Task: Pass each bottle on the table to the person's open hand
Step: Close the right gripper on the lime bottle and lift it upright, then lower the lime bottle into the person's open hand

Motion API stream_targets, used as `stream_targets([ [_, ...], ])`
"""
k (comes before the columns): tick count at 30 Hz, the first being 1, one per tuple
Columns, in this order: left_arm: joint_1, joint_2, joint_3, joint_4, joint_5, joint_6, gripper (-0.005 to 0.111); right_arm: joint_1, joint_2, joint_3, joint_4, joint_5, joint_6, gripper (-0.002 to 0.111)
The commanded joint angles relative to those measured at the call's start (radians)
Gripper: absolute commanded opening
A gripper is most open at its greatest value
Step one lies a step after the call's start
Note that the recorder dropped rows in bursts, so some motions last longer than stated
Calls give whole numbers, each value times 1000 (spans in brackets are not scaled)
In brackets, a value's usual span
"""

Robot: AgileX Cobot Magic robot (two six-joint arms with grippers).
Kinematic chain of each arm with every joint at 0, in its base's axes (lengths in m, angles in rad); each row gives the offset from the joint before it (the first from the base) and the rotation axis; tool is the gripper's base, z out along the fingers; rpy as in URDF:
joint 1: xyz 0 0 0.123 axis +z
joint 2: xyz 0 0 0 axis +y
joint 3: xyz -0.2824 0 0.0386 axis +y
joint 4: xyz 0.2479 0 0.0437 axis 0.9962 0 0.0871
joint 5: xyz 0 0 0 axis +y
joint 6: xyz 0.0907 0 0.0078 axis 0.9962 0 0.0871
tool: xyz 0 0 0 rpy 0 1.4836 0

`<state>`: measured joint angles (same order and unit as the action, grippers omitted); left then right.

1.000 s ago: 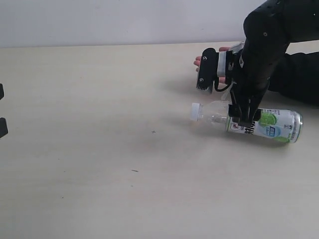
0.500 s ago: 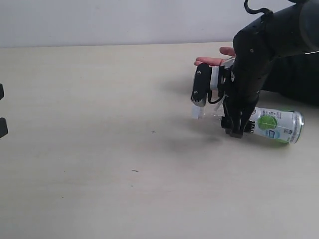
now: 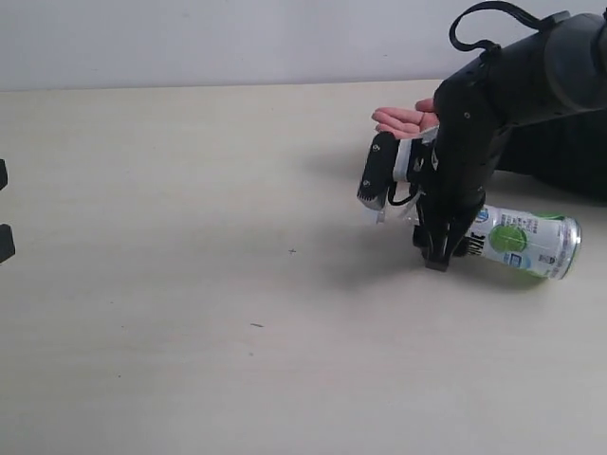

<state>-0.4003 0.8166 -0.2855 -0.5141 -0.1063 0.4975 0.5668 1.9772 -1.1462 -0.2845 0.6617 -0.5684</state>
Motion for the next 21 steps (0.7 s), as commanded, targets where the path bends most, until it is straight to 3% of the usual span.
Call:
stream_targets([
  [1,3,-2,5,5,-1,-4,0,-5,-77,2,-1,2,72,0],
  [10,3,-2,5,5,-1,-4,0,-5,-218,-139,31,115,424,0],
  [15,3,-2,5,5,-1,-4,0,-8,-196,-310,35,165,735,0],
  [21,3,-2,5,5,-1,-4,0,-46,-82,-483,50,233,874,0],
])
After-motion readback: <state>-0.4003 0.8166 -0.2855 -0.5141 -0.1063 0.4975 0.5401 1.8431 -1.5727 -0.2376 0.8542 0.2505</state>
